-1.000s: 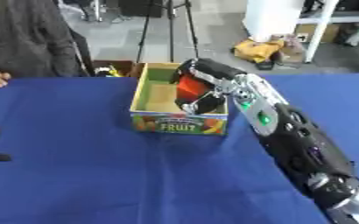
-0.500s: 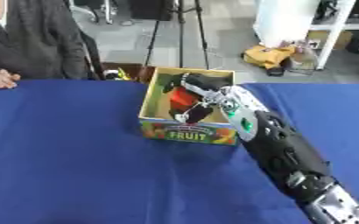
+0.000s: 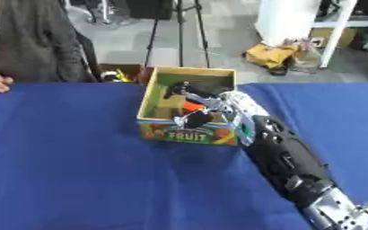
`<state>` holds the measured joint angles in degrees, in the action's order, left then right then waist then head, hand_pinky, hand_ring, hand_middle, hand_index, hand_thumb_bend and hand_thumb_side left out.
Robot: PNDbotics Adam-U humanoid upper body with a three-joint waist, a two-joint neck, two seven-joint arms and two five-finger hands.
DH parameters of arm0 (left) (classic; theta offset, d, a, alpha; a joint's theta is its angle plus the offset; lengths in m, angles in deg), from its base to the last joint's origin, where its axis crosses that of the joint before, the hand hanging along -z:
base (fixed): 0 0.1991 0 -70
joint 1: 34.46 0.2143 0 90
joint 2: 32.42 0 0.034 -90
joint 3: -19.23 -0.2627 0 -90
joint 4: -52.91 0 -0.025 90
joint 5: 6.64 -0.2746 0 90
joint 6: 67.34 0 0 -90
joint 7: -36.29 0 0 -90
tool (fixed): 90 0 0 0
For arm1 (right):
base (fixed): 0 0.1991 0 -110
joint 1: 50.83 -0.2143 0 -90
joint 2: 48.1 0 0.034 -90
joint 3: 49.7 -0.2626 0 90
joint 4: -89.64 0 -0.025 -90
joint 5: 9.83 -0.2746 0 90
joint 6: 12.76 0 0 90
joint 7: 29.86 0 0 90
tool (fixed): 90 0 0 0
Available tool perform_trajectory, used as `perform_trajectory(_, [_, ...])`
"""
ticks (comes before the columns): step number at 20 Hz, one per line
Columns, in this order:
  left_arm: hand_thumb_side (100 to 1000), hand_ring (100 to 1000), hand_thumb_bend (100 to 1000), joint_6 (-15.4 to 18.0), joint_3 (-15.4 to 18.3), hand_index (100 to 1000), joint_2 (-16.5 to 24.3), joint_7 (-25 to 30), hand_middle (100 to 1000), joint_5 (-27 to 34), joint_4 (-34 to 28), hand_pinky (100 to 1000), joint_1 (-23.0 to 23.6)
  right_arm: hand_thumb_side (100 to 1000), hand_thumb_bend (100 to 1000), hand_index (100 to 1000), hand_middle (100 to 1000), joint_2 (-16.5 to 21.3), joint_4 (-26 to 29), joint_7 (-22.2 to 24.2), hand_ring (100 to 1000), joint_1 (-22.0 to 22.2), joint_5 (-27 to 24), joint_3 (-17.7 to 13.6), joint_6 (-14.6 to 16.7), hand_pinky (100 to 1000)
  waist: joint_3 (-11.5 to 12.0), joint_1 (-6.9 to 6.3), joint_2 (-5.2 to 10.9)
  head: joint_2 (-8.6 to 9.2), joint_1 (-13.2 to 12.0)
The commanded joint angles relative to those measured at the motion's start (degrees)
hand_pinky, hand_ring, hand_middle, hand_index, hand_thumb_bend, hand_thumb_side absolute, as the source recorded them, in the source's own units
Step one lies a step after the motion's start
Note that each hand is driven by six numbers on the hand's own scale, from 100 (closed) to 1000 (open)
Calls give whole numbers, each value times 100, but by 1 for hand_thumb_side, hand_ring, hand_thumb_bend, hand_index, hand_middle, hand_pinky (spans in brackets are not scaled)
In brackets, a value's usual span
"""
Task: Pick up objects on the table and place them in the box.
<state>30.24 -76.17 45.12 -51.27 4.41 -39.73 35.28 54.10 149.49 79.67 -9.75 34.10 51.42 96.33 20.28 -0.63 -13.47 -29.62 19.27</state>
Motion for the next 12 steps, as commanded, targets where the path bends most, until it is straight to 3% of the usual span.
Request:
perform_trajectory(1, [797, 903, 740, 13, 13, 717, 41, -3, 684, 18, -120, 539, -71, 449, 100, 872, 864, 127, 171, -168, 983, -72, -64, -88, -2, 819, -57, -27, 95, 50, -13])
perform_trajectory(5, [796, 902, 740, 27, 78, 717, 51, -60, 683, 5, -102, 540, 20, 458, 100, 848, 821, 185, 926, -619, 937, 7, -712, -143, -203, 720, -361, -69, 193, -31, -182])
perform_trajectory(11, [796, 902, 740, 86, 296, 716, 116, -272, 683, -57, -79, 540, 179, 581, 100, 825, 793, 237, 2971, -1277, 939, 763, -3076, -302, -1129, 643, -1053, -111, 321, -185, -667])
perform_trajectory(12, [796, 902, 740, 96, 332, 716, 127, -310, 683, -68, -77, 540, 195, 565, 100, 822, 788, 219, 3323, -1362, 941, 980, -3455, -342, -1264, 637, -1158, -111, 322, -203, -739])
